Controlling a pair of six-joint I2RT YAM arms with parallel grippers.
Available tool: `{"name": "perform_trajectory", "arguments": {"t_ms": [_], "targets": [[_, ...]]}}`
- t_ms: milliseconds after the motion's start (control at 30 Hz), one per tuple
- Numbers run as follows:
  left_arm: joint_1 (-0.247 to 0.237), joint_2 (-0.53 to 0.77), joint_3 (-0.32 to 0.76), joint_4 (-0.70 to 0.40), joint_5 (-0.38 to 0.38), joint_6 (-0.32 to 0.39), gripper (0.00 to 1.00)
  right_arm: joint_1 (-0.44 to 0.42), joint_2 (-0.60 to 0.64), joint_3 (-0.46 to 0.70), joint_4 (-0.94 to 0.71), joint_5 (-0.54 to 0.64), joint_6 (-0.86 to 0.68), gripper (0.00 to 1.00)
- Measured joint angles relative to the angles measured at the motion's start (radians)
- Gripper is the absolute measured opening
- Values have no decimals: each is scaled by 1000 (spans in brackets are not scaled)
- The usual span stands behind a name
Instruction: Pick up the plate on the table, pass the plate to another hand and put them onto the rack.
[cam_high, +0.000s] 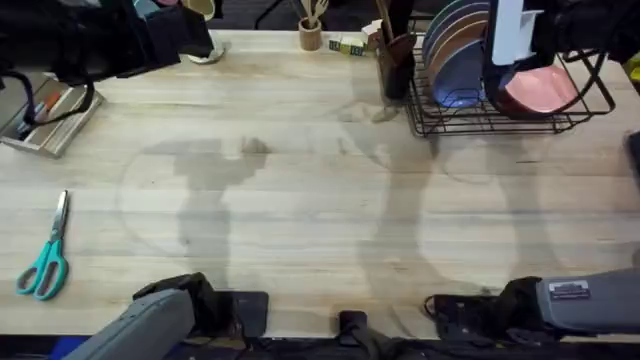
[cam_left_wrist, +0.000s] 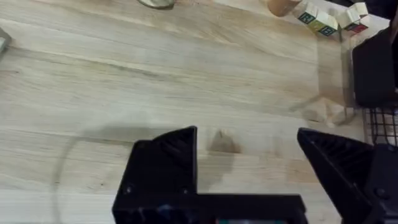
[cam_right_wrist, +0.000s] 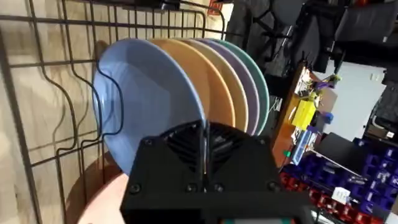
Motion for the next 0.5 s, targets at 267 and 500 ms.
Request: {"name": "perform_trajectory", "arguments": {"t_ms": [267,500], "targets": [[0,0,0,0,0,0,994,0,0,0,-2,-4,-8,484],[0,0,0,0,0,0,993,0,0,0,0,-11,-1,994]]}}
